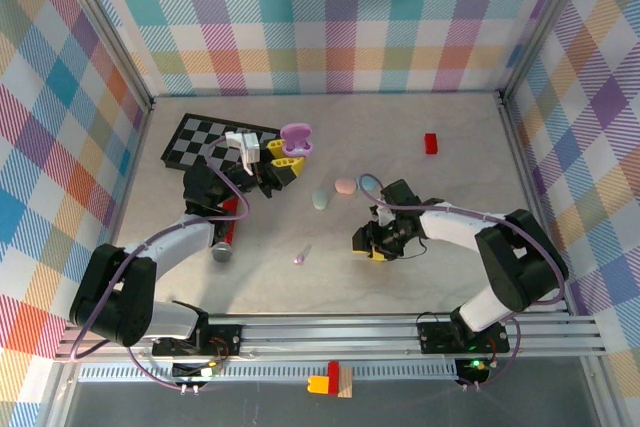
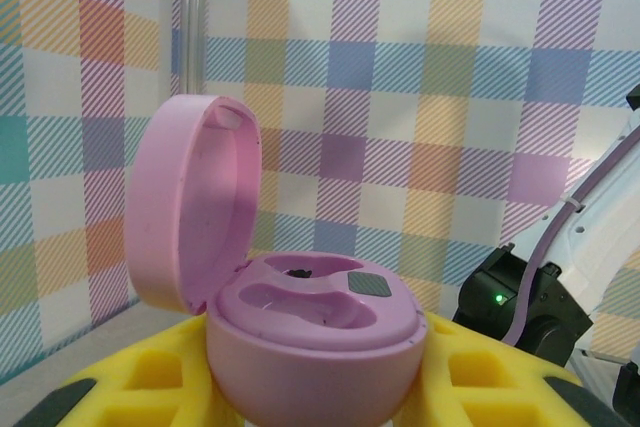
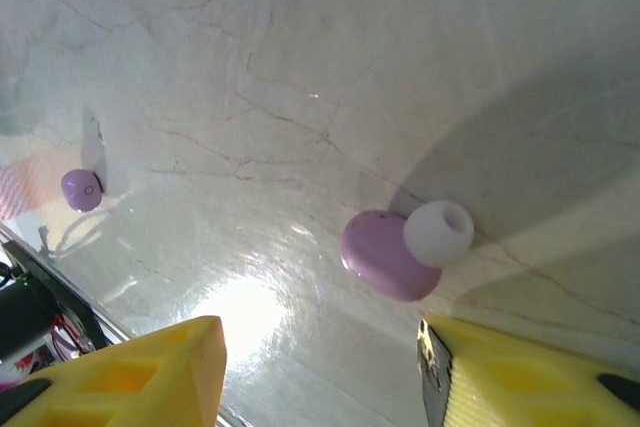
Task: Insert wireless bluetooth earbuds into charging case
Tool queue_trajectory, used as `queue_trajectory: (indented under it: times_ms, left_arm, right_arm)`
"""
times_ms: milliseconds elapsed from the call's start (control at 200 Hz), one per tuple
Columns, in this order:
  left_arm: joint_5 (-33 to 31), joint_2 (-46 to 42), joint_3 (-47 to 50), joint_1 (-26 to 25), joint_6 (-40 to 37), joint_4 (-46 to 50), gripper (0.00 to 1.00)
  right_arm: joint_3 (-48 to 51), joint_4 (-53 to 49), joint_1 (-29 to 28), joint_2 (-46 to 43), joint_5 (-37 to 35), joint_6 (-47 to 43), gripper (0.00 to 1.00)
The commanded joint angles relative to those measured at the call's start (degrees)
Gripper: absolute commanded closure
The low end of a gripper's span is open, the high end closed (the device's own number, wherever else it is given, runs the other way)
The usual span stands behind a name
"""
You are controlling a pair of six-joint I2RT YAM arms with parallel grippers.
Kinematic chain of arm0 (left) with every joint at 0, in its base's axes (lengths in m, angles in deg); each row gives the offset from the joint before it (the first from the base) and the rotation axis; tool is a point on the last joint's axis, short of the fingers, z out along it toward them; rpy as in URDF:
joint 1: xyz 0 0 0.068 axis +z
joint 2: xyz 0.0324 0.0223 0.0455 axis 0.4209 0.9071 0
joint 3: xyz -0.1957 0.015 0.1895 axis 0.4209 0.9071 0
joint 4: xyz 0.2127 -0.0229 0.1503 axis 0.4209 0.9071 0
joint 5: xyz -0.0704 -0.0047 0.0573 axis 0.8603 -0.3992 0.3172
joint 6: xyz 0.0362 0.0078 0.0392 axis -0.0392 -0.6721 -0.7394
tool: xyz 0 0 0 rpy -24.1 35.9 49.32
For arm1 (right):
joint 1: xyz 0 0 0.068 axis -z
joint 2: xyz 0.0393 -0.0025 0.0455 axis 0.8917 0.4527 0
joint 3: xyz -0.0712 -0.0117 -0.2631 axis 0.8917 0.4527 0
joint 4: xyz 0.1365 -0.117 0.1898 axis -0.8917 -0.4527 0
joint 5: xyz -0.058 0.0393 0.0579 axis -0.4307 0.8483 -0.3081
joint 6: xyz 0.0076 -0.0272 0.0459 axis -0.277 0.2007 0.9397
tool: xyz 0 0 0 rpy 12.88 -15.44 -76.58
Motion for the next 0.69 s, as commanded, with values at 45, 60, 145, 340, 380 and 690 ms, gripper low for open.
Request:
queue_trajectory:
  times_ms: [45, 60, 145, 340, 380, 690]
  left_arm:
    - [1.0, -1.4, 1.2, 1.8, 0.8, -3.9, 0.67]
    - [0.9, -1.5, 1.4, 2.1, 0.8, -3.9, 0.67]
    - [0.4, -2.0, 2.3, 4.5, 1.1, -4.0, 0.67]
    - [0.1, -3.8, 2.8, 9.8, 2.3, -4.6, 0.68]
    - [0.2, -4.4, 2.7, 10.7, 2.5, -4.4, 0.68]
    - [1.0, -7.6, 2.6, 14.5, 3.0, -2.1, 0.68]
  right_arm:
    - [-3.8, -8.8, -1.2, -4.7, -6.4, -8.8, 0.44]
    - [-4.5, -10.0, -1.4, -5.1, -7.6, -10.1, 0.44]
    - [-8.2, -15.6, -2.9, -6.5, -11.9, -17.4, 0.41]
    - [-14.7, -21.4, -8.2, -6.7, -21.0, -35.1, 0.4]
    - [-14.7, -20.8, -9.3, -6.5, -22.2, -38.7, 0.41]
    - [-17.7, -21.1, -15.4, 1.9, -36.7, -52.4, 0.52]
